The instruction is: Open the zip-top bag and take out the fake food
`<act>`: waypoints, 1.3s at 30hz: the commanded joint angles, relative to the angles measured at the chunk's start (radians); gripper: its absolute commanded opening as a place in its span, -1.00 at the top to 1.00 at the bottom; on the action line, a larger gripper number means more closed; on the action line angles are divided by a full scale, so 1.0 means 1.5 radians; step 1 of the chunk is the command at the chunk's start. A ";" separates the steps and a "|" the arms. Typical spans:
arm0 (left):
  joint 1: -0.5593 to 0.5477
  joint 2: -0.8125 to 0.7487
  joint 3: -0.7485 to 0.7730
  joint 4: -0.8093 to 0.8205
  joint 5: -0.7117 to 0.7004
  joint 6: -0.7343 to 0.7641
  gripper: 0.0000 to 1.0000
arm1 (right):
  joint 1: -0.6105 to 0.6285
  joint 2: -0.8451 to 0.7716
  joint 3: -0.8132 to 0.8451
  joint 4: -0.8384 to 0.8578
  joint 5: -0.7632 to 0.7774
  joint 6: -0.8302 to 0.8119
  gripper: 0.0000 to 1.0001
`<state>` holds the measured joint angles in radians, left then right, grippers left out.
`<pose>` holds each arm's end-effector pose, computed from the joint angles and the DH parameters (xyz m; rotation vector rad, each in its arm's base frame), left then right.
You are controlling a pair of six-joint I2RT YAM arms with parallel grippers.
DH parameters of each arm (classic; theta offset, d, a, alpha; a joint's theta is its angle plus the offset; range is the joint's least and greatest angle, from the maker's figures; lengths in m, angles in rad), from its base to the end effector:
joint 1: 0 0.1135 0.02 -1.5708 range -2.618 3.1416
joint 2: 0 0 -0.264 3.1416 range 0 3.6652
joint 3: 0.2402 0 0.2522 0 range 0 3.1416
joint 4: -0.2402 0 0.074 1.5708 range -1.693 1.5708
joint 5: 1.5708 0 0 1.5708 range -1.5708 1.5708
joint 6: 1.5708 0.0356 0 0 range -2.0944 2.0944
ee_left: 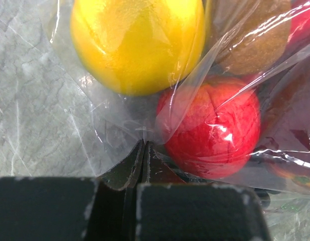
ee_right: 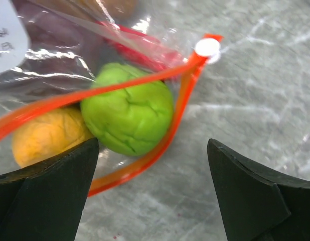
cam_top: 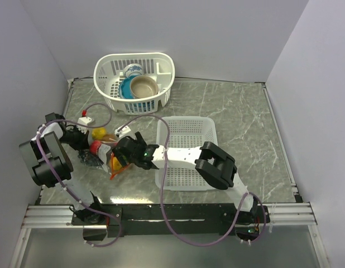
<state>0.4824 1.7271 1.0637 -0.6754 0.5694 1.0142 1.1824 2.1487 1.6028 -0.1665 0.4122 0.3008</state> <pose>0.2879 0.1291 0.1695 0.7592 2.4542 -0.3471 0.1970 0.4439 0.1890 -0.7567 2.1029 0.3447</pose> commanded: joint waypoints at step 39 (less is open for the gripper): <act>-0.051 -0.036 -0.030 -0.006 -0.049 -0.019 0.98 | -0.049 -0.352 -0.268 0.055 0.021 0.034 0.30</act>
<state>0.4080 1.6855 1.0313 -0.6853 0.5156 0.9958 1.1709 1.7782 1.3392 -0.1265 0.4370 0.3000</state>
